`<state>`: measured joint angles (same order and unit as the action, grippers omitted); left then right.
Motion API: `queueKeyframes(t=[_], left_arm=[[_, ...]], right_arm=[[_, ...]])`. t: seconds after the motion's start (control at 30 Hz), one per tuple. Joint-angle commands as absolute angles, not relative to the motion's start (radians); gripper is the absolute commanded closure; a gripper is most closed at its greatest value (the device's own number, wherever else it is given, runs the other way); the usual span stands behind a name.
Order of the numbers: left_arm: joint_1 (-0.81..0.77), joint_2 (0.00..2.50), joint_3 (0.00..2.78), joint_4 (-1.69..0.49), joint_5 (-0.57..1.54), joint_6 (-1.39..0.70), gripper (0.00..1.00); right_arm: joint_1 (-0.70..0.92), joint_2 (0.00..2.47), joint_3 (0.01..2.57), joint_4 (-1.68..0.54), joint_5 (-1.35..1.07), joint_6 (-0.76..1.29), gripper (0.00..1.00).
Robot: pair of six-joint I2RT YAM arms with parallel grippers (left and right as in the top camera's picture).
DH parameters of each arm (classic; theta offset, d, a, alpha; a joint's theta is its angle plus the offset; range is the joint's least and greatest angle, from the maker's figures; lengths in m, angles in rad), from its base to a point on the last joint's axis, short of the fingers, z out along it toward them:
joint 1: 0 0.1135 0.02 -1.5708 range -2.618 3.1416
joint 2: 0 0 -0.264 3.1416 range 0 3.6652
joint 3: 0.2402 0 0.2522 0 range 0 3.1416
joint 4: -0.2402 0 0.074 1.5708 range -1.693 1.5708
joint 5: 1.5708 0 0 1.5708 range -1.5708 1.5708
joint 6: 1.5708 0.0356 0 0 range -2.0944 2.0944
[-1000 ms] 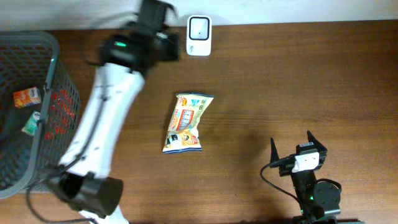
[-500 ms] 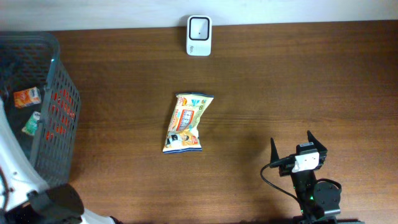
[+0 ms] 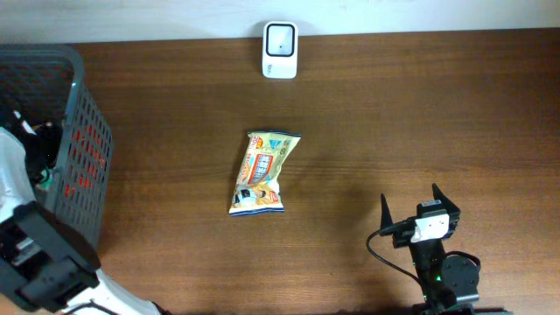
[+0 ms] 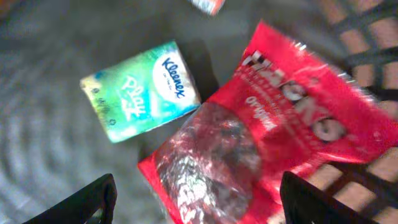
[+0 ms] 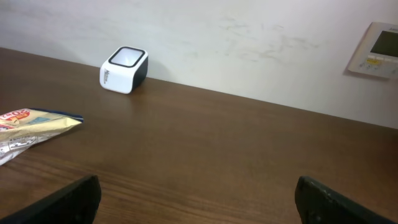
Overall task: Scan the item barcode
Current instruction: 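Return the left gripper to the basket and grasp the red candy bag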
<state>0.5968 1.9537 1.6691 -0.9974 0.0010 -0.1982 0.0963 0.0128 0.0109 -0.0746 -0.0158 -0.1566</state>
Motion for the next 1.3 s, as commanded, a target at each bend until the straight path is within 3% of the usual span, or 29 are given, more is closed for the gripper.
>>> queueKeyframes(t=[0.0, 0.4, 0.47, 0.53, 0.57, 0.6, 0.9, 1.27], left_arm=[[0.599, 2.017, 1.656, -1.000, 0.018, -0.147, 0.18], [0.599, 2.048, 1.504, -0.898, 0.102, -0.147, 0.21], [0.599, 2.048, 1.463, -0.849, 0.078, -0.147, 0.30], [0.599, 2.048, 1.429, -0.814, 0.053, -0.147, 0.80], [0.599, 2.048, 1.425, -0.811, 0.043, -0.147, 0.95], [0.599, 2.048, 1.425, -0.811, 0.033, -0.147, 1.00], [0.599, 2.011, 1.526, -0.862, 0.090, -0.147, 1.00], [0.589, 1.670, 1.864, -1.031, 0.092, -0.167, 1.00]], right_arm=[[0.104, 0.006, 0.006, -0.079, -0.007, -0.150, 0.01], [0.104, 0.006, 0.006, -0.079, -0.007, -0.150, 0.01], [0.104, 0.006, 0.006, -0.079, -0.007, -0.150, 0.01], [0.104, 0.006, 0.006, -0.079, -0.007, -0.150, 0.01], [0.104, 0.006, 0.006, -0.079, -0.007, -0.150, 0.01], [0.104, 0.006, 0.006, -0.079, -0.007, -0.150, 0.01], [0.104, 0.006, 0.006, -0.079, -0.007, -0.150, 0.01], [0.104, 0.006, 0.006, -0.079, -0.007, -0.150, 0.01]])
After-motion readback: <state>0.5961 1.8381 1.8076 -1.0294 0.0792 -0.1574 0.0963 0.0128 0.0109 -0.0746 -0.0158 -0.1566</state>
